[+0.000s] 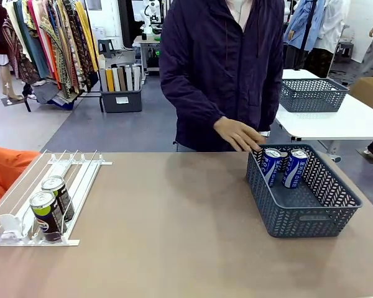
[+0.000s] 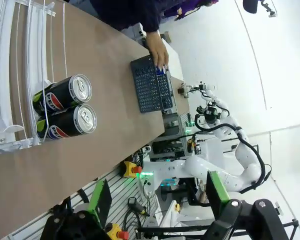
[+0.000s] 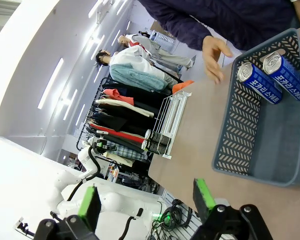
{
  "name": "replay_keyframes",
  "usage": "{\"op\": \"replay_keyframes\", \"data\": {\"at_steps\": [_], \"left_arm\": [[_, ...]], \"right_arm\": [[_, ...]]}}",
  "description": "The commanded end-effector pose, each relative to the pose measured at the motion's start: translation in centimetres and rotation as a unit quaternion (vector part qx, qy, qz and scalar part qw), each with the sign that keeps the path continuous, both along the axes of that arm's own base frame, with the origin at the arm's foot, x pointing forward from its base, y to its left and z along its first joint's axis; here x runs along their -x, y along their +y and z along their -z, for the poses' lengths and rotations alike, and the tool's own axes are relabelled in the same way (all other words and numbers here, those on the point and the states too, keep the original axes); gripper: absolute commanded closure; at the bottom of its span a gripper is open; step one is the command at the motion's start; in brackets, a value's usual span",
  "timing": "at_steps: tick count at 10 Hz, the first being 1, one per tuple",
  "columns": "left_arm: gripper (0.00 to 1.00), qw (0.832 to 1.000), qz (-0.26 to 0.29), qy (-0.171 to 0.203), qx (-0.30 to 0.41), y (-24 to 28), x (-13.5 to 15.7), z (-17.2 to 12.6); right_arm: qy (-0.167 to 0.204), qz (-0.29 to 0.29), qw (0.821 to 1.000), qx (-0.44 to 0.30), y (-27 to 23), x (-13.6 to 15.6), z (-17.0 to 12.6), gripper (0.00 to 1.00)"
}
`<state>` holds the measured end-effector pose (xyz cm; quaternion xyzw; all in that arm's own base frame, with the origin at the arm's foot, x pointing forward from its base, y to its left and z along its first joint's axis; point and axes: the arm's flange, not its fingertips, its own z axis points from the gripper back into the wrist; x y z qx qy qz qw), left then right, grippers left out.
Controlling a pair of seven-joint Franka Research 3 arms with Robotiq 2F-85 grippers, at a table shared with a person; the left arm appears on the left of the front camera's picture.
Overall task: Retrieve and store the cans from the dispenser.
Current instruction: Pick up one can from the Automatic Can Dispenser and place it in the middle of the table.
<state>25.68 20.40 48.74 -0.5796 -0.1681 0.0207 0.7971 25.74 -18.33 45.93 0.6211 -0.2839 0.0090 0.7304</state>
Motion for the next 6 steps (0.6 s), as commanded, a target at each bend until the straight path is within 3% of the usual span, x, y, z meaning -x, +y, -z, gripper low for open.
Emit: {"op": "replay_keyframes", "data": {"at_steps": [1,4,5,6], "left_arm": [[0.00,1.000,0.002,-0.014,0.008,0.2,0.1,0.2],[0.00,1.000,-0.002,0.000,0.001,0.2,0.1,0.1],[0.00,0.995,0.021,0.019,-0.095,-2.7,-1.3,-2.0],[0.00,0.979,0.040,0.043,-0.193,-6.4,-2.9,-4.0]], "right_arm": [[-0.010,0.004,1.000,-0.012,0.2,-0.3,-0.5,0.00],[-0.010,0.004,1.000,-0.012,0.2,-0.3,-0.5,0.00],[-0.010,0.004,1.000,-0.012,0.2,-0.3,-0.5,0.00],[-0.010,0.004,1.000,-0.012,0.2,-0.3,-0.5,0.00]]}}
